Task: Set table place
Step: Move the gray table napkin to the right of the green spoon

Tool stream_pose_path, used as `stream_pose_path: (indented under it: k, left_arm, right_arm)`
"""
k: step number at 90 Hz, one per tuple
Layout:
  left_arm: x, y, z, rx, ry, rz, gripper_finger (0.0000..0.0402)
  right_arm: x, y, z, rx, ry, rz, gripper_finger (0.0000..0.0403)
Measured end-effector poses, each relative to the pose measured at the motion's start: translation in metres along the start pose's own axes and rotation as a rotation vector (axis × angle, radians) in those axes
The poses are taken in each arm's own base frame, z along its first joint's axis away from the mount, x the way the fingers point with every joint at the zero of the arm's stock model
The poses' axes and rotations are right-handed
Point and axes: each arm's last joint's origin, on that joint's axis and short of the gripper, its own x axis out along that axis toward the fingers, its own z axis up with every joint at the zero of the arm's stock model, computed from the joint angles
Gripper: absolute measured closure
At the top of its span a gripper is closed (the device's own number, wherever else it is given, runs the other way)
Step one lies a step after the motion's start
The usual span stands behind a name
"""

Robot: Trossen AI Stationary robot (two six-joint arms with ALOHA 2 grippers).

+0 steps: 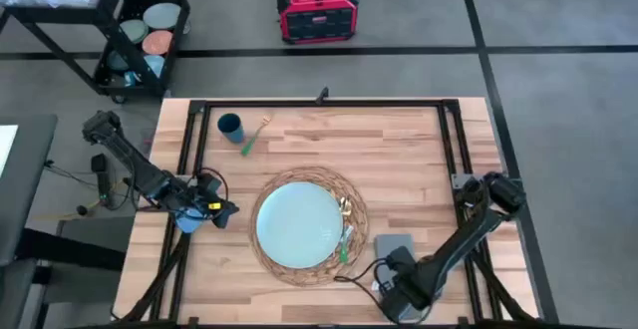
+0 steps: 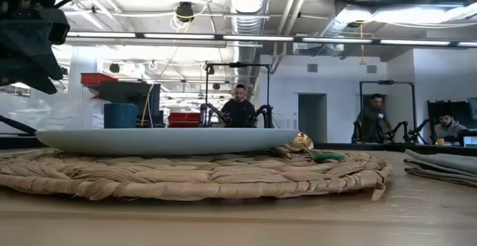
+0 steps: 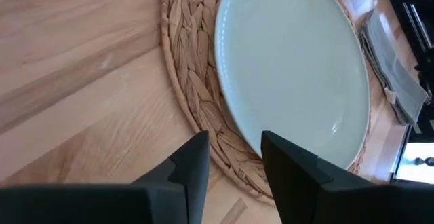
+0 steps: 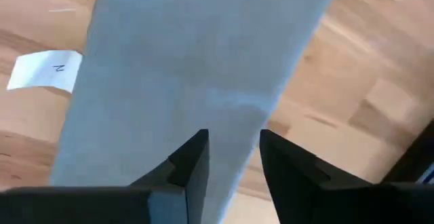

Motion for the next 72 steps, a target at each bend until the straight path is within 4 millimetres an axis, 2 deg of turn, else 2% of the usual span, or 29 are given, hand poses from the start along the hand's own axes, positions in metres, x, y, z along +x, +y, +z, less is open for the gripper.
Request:
stream_pose_path:
  k: [12,22,32,41,53,72]
  left_arm:
    - [0.000,0.000,0.000,-0.011,-0.003,0.000,0.0283]
    - [0.000,0.000,0.000,-0.020,-0.003,0.000,0.0283]
    - [0.000,0.000,0.000,-0.022,-0.003,-0.001,0.0283]
    - [0.000,0.000,0.000,-0.023,-0.003,-0.002,0.0283]
    - [0.000,0.000,0.000,-0.024,-0.003,-0.004,0.0283]
    - [0.000,-0.001,0.000,-0.038,-0.003,-0.005,0.0283]
  right_arm:
    - [0.016,0.006,0.011,0.018,0.029,0.066,0.0310]
    - [0.033,0.007,0.018,0.028,0.065,0.114,0.0347]
    - [0.044,-0.001,0.026,0.053,0.101,0.075,0.0392]
    - [0.050,-0.011,0.040,0.051,0.129,-0.026,0.0398]
    - [0.054,-0.018,0.074,-0.026,0.172,-0.093,0.0402]
    - [0.048,-0.034,0.150,-0.084,0.123,-0.173,0.0403]
